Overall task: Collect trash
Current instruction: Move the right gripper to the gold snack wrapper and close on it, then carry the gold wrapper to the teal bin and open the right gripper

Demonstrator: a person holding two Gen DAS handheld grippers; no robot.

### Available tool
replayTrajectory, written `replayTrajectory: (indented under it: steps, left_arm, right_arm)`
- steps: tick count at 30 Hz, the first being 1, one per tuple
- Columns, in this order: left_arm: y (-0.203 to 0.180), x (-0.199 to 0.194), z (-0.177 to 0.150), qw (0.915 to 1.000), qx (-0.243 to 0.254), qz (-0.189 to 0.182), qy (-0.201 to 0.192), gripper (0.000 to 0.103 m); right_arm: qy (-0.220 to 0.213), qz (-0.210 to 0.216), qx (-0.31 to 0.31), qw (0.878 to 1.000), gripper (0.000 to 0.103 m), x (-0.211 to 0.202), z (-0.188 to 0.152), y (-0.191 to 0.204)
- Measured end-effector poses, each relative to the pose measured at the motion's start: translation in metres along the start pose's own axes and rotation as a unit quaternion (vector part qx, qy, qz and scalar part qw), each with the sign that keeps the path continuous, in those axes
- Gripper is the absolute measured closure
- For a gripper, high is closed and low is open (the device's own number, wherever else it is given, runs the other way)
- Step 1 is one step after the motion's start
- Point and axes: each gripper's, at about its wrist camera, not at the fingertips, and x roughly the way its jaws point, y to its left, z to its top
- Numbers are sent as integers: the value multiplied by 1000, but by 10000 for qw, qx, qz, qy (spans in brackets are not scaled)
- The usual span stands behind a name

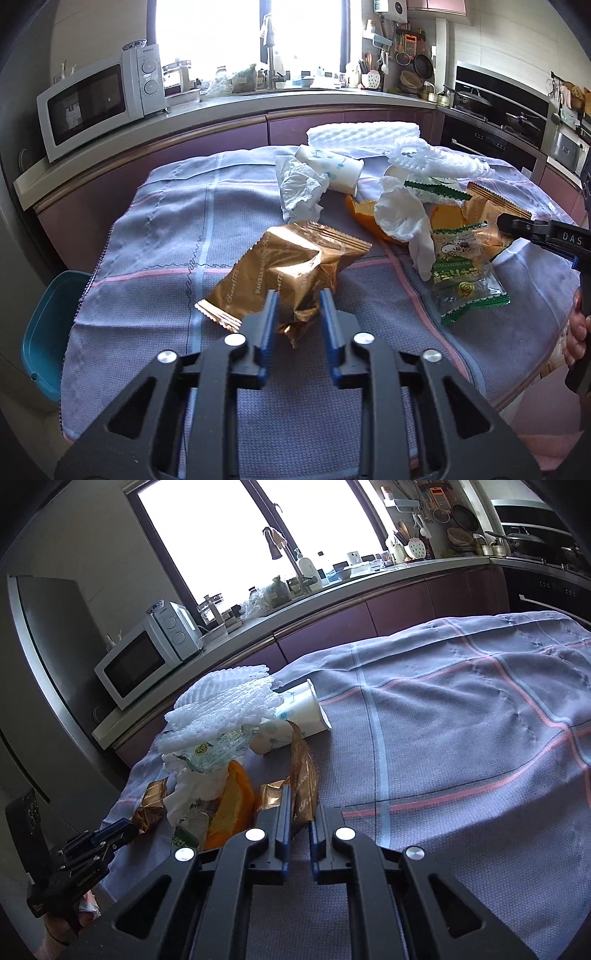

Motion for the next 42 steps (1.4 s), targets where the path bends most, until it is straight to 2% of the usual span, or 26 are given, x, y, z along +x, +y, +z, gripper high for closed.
replayTrajectory:
  steps: [7, 10, 13, 14, 15, 16, 17, 18, 27, 30, 33, 37, 42]
  left_arm:
    - [7, -14, 0, 9998, -47, -71, -200, 98]
    - [13, -20, 1, 9995, -153, -136, -250, 98]
    - [17, -26, 0, 9992, -235, -140, -298, 98]
    - [19, -28, -1, 9991, -250, -151, -307, 98]
    - [20, -29, -1, 9991, -263, -132, -321, 99]
    - [22, -30, -1, 9990, -273, -115, -331, 99]
    - [23, -32, -2, 9990, -288, -107, -337, 99]
    - [25, -33, -2, 9989, -310, -87, -347, 99]
    - [42, -55, 1, 9969, -520, 35, -589, 99]
    - [51, -65, 2, 9959, -568, 121, -687, 99]
    - [63, -78, 2, 9947, -633, 252, -769, 99]
    - [82, -94, 0, 9921, -737, 480, -890, 99]
    - [118, -110, -9, 9874, -1022, 789, -919, 99]
  right_arm:
    - [-249, -102, -138, 9995, 101, -24, 7, 2]
    - [-207, -16, -52, 9998, 101, -27, 8, -2]
    - [-109, -106, 25, 9999, 85, -20, 6, -4]
    - [-52, -78, 88, 9999, 68, -16, 4, -6]
    - [-16, -63, 135, 9999, 68, -12, 3, -7]
    - [41, -55, 148, 9999, 71, -7, 2, -8]
    - [72, -42, 153, 9998, 91, -4, 1, -8]
    - [91, -32, 147, 9998, 102, -3, 1, -8]
    - [-688, -447, -29, 9966, 102, -51, 21, -6]
    - [-967, -399, -98, 9945, 102, -71, 29, 0]
    - [-1134, -164, -237, 9931, 102, -85, 35, 13]
    - [-1133, 375, -531, 9914, 102, -86, 38, 45]
    - [-787, 1039, -845, 9879, 102, -67, 34, 86]
